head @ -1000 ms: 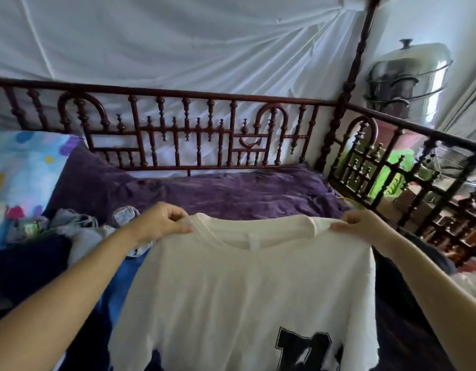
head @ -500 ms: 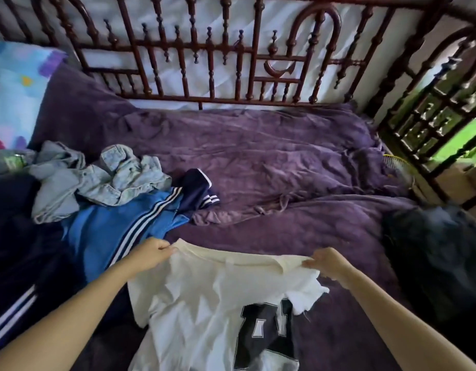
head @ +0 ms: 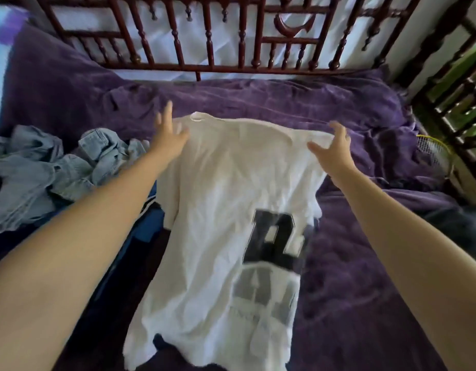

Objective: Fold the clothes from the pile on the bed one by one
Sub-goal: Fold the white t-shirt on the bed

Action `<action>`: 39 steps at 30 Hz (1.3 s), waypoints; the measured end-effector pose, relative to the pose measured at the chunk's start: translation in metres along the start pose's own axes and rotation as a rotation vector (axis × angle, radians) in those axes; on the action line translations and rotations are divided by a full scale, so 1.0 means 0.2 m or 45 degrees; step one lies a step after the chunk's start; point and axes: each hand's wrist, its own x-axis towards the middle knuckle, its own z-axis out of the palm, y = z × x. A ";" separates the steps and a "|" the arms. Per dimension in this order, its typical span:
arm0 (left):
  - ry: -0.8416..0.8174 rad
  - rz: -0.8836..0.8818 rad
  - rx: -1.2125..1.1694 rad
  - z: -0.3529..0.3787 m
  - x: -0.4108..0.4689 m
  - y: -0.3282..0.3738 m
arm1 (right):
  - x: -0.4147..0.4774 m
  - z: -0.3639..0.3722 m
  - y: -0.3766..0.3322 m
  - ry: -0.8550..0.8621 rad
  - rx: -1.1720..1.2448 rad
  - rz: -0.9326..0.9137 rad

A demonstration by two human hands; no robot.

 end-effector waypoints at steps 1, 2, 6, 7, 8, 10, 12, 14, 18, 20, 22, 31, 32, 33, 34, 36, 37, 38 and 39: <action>-0.066 -0.055 0.017 0.05 -0.01 -0.06 | -0.01 0.03 0.04 -0.071 0.009 0.004; -0.128 -0.108 0.047 0.10 -0.05 -0.15 | -0.06 0.07 0.11 -0.135 0.000 0.024; -0.369 -0.467 0.331 0.28 -0.42 -0.68 | -0.48 0.30 0.56 -0.287 -0.051 0.251; -0.405 -0.592 0.411 0.30 -0.55 -0.83 | -0.63 0.36 0.69 -0.318 -0.065 0.376; -0.441 -0.710 0.469 0.30 -0.68 -0.96 | -0.78 0.40 0.80 -0.355 -0.088 0.538; -0.494 -0.910 0.503 0.26 -0.92 -1.19 | -1.06 0.48 1.00 -0.407 -0.167 0.861; -0.515 -1.018 0.532 0.20 -1.10 -1.36 | -1.29 0.53 1.13 -0.409 -0.179 1.012; -0.543 -1.038 0.580 0.12 -1.22 -1.47 | -1.45 0.58 1.18 -0.395 -0.156 1.060; -0.542 -0.941 0.469 0.02 -1.32 -1.53 | -1.58 0.58 1.18 -0.194 -0.117 1.250; -0.421 -0.934 0.248 -0.01 -1.33 -1.50 | -1.59 0.53 1.15 -0.111 0.010 1.270; -0.255 -1.007 -0.088 -0.05 -1.31 -1.44 | -1.56 0.45 1.12 0.010 0.245 1.245; -0.106 -1.404 -1.139 -0.26 -1.47 -1.32 | -1.62 -0.02 1.04 0.314 0.864 1.241; -0.171 -1.414 -1.066 -0.29 -1.50 -1.33 | -1.65 -0.06 1.06 0.305 0.831 1.224; -0.252 -1.398 -0.947 -0.30 -1.54 -1.36 | -1.69 -0.08 1.08 0.277 0.774 1.222; -0.329 -1.367 -0.809 -0.32 -1.59 -1.39 | -1.74 -0.11 1.10 0.229 0.687 1.231; -0.395 -1.317 -0.579 -0.34 -1.68 -1.44 | -1.85 -0.12 1.15 0.100 0.472 1.256; -0.390 -1.319 -0.522 -0.34 -1.72 -1.47 | -1.90 -0.12 1.18 0.051 0.360 1.254; -0.378 -1.326 -0.492 -0.35 -1.76 -1.49 | -1.93 -0.12 1.20 0.023 0.262 1.245; -0.362 -1.325 -0.462 -0.35 -1.80 -1.51 | -1.97 -0.11 1.22 0.005 0.181 1.238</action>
